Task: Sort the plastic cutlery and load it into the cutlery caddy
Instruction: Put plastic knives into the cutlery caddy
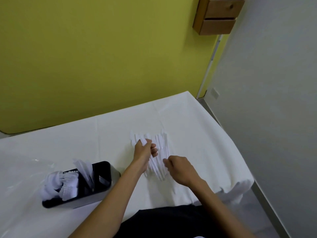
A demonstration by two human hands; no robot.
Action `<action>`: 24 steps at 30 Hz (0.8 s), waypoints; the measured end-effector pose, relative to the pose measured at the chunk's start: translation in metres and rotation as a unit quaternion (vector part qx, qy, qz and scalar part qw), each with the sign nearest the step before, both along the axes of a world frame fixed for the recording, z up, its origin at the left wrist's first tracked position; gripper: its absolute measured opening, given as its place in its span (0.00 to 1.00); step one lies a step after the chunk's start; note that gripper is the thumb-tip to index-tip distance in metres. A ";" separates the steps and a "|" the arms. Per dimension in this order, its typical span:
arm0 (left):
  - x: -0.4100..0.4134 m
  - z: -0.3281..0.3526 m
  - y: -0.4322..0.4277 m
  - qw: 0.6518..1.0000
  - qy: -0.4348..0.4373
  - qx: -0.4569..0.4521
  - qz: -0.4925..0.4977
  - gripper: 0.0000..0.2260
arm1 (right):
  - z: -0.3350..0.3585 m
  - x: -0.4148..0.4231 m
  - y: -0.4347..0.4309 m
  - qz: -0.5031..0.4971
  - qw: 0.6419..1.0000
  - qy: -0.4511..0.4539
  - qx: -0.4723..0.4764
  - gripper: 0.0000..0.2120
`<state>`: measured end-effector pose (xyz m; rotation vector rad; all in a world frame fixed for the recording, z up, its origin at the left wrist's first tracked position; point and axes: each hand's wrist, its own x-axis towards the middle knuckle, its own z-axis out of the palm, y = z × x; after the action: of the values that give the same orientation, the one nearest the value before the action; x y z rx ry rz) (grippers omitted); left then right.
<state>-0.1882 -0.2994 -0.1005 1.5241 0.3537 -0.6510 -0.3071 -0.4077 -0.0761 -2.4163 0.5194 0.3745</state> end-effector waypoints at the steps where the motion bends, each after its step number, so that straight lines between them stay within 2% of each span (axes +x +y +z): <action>1: 0.002 -0.001 0.004 1.000 -0.001 0.016 0.014 0.03 | -0.004 -0.002 -0.003 -0.012 1.000 0.016 -0.014 0.19; 6: 0.007 -0.005 0.017 0.999 0.021 0.029 0.037 0.06 | -0.021 -0.013 0.001 0.041 0.990 0.122 -0.064 0.14; 10: 0.007 -0.006 0.019 0.999 0.024 0.020 0.020 0.06 | -0.013 -0.006 -0.002 -0.008 0.994 0.094 -0.048 0.15; 13: 0.003 -0.004 0.015 0.998 0.021 0.040 -0.044 0.21 | 0.002 0.004 0.002 -0.032 0.999 0.036 -0.019 0.08; 14: 0.001 -0.003 0.013 0.996 0.013 0.054 -0.074 0.23 | 0.006 0.008 0.005 -0.023 0.999 0.021 -0.012 0.08; 15: 0.000 -0.002 0.011 0.993 0.002 0.063 -0.099 0.22 | 0.010 0.011 0.008 -0.009 1.000 0.013 -0.007 0.08; 18: 0.002 -0.002 0.010 0.988 -0.037 0.076 -0.129 0.10 | 0.012 0.020 0.011 0.008 1.000 0.003 0.023 0.13; 21: 0.009 -0.001 0.017 0.993 -0.038 0.082 -0.073 0.05 | 0.002 0.027 -0.001 -0.073 0.997 -0.012 0.009 0.19; 24: 0.014 -0.003 0.025 0.997 -0.014 0.079 -0.013 0.03 | -0.006 0.033 -0.001 -0.099 0.992 0.059 -0.060 0.20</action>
<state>-0.1745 -0.2748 -0.1035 1.6894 0.3726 -0.6339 -0.2736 -0.4088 -0.0820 -2.4380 0.8492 0.4116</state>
